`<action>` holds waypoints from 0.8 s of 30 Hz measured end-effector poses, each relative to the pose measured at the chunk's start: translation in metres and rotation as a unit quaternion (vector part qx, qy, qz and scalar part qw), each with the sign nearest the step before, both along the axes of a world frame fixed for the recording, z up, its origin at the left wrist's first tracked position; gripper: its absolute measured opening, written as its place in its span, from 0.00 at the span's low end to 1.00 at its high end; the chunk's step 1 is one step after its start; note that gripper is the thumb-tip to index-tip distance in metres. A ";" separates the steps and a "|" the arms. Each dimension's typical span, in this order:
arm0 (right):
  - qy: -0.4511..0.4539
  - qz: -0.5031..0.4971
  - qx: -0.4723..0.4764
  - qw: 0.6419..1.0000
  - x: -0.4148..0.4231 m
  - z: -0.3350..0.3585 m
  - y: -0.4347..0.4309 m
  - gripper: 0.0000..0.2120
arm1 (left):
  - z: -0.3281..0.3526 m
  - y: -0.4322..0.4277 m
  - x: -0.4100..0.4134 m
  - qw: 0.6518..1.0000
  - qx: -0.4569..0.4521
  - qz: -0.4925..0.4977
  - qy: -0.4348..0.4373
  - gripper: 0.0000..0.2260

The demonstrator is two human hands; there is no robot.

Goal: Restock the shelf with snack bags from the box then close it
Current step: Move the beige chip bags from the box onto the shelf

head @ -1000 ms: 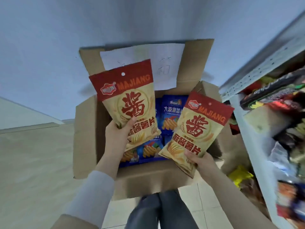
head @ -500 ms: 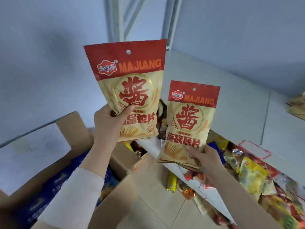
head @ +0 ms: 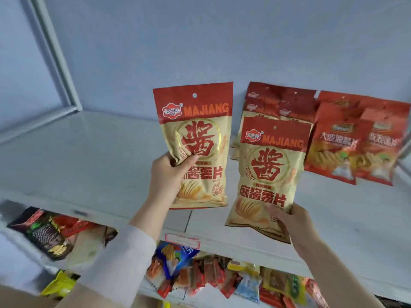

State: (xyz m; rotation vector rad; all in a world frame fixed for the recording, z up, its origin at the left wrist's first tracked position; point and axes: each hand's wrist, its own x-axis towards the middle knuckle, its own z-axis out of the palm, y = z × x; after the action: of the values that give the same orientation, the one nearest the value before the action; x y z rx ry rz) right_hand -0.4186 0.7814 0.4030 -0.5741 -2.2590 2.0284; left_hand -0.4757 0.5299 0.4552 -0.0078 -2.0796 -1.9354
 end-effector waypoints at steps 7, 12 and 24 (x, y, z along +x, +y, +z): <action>0.004 -0.067 0.002 0.998 -0.080 -0.007 0.085 0.13 | -0.034 0.097 -0.109 0.994 -0.049 -0.078 -0.054 0.05; -0.010 -0.089 0.035 0.995 -0.138 -0.020 0.121 0.16 | -0.057 0.143 -0.181 0.985 -0.062 -0.123 -0.101 0.05; -0.078 -0.142 0.171 0.972 -0.189 -0.032 0.136 0.35 | -0.086 0.181 -0.245 0.972 -0.148 -0.088 -0.161 0.21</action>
State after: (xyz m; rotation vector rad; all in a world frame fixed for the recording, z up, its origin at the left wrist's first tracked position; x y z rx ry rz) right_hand -0.6080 0.9175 0.3705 -0.9821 -2.3674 1.4689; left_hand -0.7211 0.7114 0.3697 0.0635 -2.6499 -1.7976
